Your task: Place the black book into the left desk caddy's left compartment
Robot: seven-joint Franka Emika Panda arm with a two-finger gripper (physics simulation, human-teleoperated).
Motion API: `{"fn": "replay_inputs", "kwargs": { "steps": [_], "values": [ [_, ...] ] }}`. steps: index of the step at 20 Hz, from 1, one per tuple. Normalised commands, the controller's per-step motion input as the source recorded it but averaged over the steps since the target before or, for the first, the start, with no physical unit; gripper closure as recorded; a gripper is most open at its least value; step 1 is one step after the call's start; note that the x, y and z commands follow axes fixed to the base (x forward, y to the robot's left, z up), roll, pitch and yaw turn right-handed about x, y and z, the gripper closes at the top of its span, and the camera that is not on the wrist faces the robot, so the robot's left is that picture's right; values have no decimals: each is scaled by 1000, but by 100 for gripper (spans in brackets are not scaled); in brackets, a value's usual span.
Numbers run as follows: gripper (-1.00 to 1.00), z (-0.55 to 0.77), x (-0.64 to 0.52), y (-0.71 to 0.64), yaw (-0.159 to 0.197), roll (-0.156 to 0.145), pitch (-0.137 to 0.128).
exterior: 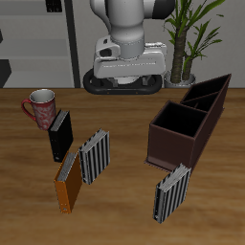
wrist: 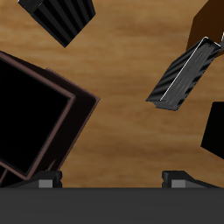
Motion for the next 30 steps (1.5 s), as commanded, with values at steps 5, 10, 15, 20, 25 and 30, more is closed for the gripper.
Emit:
{"fn": "replay_inputs", "kwargs": {
  "steps": [5,10,15,20,25,30],
  "values": [
    [-100,-4,88,-105,24,30,-4],
    [-100,36,179,-313,1,-12,-4],
    [-100,56,160,-347,-28,-24,-10],
    [-100,51,112,-452,-31,17,-25],
    [-100,-7,17,-521,-17,-14,-51],
    [-100,-106,-55,-472,-15,-22,-11]
  ]
}}
